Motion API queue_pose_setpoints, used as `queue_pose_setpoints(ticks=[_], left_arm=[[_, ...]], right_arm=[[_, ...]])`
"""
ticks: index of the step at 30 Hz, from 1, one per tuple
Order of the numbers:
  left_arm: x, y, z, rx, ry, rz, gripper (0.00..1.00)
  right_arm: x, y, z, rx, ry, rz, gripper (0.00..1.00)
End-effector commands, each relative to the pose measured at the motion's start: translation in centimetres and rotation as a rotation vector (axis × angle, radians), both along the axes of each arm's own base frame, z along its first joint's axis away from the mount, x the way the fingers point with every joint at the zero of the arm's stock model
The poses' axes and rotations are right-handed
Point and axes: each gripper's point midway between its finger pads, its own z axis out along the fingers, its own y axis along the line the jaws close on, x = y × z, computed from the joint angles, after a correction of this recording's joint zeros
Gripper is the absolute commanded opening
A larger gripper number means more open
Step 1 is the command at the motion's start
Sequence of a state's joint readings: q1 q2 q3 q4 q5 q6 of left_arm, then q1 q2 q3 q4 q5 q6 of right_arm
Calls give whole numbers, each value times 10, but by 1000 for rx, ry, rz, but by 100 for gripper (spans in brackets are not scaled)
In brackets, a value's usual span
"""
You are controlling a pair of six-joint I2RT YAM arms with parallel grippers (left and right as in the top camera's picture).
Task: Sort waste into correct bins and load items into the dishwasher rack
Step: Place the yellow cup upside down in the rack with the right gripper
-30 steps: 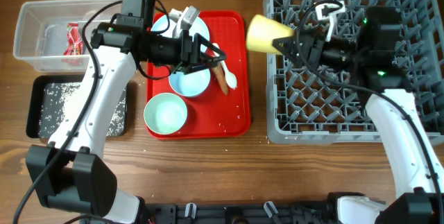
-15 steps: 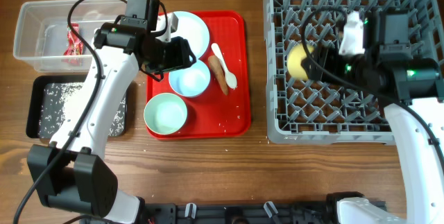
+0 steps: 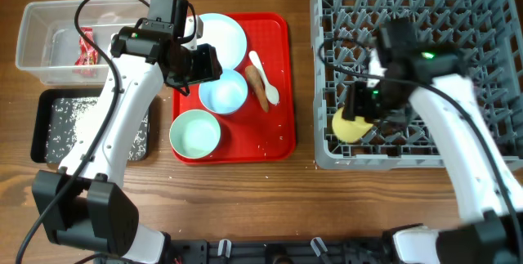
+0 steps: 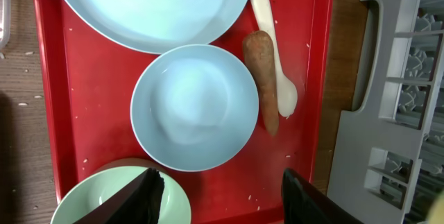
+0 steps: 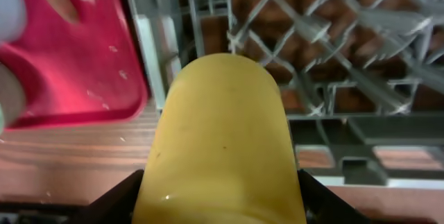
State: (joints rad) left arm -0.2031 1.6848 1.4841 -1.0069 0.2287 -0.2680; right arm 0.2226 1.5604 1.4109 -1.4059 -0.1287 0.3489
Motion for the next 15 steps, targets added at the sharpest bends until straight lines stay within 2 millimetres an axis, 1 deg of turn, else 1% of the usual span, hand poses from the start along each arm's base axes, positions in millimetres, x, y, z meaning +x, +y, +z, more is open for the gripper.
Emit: queue_pose_setpoints(ticks=[1,5,6,7,8,9,11,12,14,15], left_arm=[[1,0,2,10,-7,5,56],[1,1,2,11,-7,5,56],[1,0,2,11,-7,5,56],[1,0,2,11,-7,5,56],[1,0,2,11,-7,5,56],[1,0,2,11,-7,5,58],[1,1,2,11,-7,5,61],[1,1,2,11,-7,5,62],[1,0,2,11,-7,5,63],[1,0,2,11,-7,5,65]], right_arm=[[-7,-7,-24,-113,124,-28,40],[-7,-6,-37,-128,176,-22,40],[-7,-6,-38,-128,183,-18,45],[-6,-6,-40,-129,185,-17,56],[-6,-6,-40,-128,186,-13,61],[-6,-6,-41,-128,186,-6,72],[-5,-6,-41,-127,181,-8,80],[-2,-5,-41,-124,170,-16,82],[4,-3,-38,-119,146,-36,84],[10,-1,-32,-107,119,-44,84]])
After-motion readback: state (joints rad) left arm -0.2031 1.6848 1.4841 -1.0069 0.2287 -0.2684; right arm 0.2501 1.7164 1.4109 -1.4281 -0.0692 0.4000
